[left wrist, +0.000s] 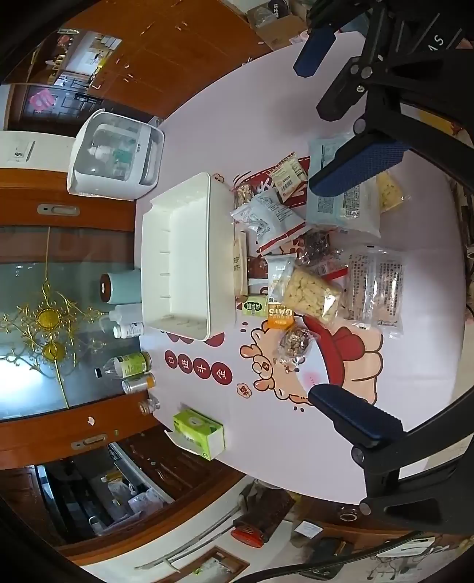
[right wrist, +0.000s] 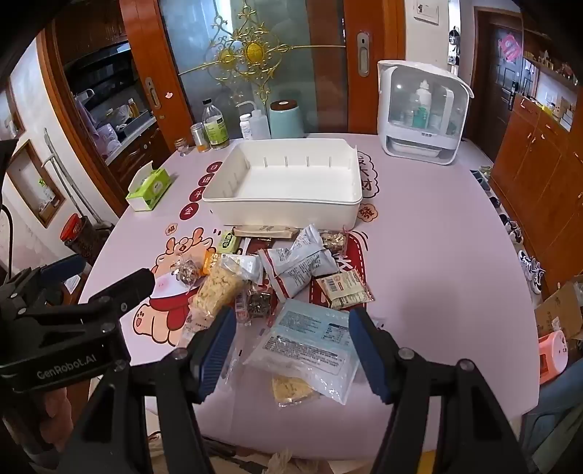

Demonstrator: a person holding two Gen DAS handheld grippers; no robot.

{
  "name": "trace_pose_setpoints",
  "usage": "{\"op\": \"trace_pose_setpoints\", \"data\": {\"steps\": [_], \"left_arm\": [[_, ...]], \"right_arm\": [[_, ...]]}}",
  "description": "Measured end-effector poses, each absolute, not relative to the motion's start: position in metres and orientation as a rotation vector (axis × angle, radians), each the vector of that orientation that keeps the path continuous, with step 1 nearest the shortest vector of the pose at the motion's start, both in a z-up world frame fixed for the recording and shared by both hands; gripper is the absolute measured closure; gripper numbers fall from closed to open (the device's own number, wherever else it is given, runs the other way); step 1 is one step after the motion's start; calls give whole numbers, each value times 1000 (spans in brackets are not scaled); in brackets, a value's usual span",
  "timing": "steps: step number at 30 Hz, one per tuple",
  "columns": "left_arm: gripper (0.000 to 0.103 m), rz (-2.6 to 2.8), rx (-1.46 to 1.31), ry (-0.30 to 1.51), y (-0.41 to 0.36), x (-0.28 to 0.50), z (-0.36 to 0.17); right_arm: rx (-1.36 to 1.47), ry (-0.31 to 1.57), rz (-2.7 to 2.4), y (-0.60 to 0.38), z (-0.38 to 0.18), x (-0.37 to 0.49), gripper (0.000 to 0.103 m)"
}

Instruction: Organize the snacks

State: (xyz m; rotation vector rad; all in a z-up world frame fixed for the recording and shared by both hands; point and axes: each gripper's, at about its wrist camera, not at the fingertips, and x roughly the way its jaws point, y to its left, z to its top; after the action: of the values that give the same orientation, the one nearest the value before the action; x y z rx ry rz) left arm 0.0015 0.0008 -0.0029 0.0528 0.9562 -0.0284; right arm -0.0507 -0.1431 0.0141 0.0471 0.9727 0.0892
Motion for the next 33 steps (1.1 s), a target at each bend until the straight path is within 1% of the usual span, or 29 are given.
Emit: {"op": "trace_pose_setpoints", "data": {"steps": [7, 33], "left_arm": [[2, -62, 61, 972, 1, 8, 2], [3, -67, 56, 976, 3, 7, -8]], "right_arm": [[52, 970, 91, -142, 13, -49, 38], [58, 978, 93, -140, 11, -48, 38]]}}
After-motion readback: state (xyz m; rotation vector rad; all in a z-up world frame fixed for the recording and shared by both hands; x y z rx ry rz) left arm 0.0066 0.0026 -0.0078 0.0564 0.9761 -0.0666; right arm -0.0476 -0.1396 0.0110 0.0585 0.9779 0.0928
